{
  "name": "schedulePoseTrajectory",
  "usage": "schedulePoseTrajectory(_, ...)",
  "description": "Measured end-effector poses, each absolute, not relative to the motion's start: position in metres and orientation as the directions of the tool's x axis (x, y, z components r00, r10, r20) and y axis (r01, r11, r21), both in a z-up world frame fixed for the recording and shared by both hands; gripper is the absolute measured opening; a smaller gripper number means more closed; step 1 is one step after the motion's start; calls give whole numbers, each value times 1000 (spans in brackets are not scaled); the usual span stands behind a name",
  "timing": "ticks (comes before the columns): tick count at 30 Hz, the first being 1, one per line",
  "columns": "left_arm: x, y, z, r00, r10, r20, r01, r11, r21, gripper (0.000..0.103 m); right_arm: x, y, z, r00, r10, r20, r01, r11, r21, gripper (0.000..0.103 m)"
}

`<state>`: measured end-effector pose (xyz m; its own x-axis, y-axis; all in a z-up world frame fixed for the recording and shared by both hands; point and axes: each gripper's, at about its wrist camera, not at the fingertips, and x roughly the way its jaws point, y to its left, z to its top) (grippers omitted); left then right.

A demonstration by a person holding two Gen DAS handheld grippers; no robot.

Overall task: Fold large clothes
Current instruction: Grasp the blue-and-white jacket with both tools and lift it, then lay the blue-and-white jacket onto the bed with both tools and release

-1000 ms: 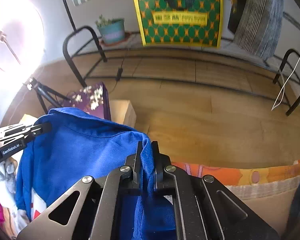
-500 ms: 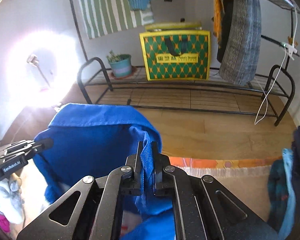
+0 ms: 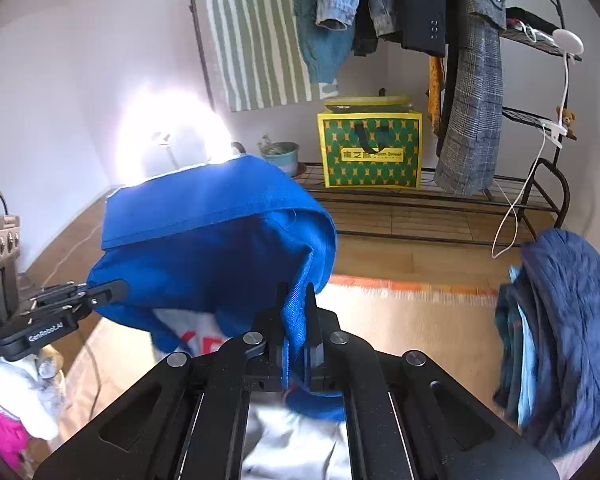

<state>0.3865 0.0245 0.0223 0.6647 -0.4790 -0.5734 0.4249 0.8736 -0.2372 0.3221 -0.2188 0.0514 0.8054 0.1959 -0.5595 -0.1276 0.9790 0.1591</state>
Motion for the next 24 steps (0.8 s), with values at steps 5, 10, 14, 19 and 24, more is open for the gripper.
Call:
schedulePoseTrajectory(5, 327, 36, 18, 665, -479, -573, 435, 872, -224, 3, 261, -208, 48, 812, 198, -549, -159, 980, 118, 3)
schedulePoseTrajectory(10, 277, 46, 2, 649, -487, -584, 448, 865, -224, 3, 206, -198, 32, 808, 200, -554, -178, 980, 93, 3)
schedulePoseTrajectory(14, 239, 56, -20, 631, -487, -604, 453, 863, -222, 3, 170, -196, 11, 798, 216, -563, -186, 976, 111, 3)
schedulePoseTrajectory(19, 207, 64, -59, 602, -464, -650, 449, 870, -205, 3, 128, -189, -31, 770, 199, -606, -191, 978, 78, 3)
schedulePoseTrajectory(24, 186, 70, -95, 569, -440, -694, 454, 873, -181, 3, 109, -183, -68, 730, 165, -663, -212, 977, 9, 5)
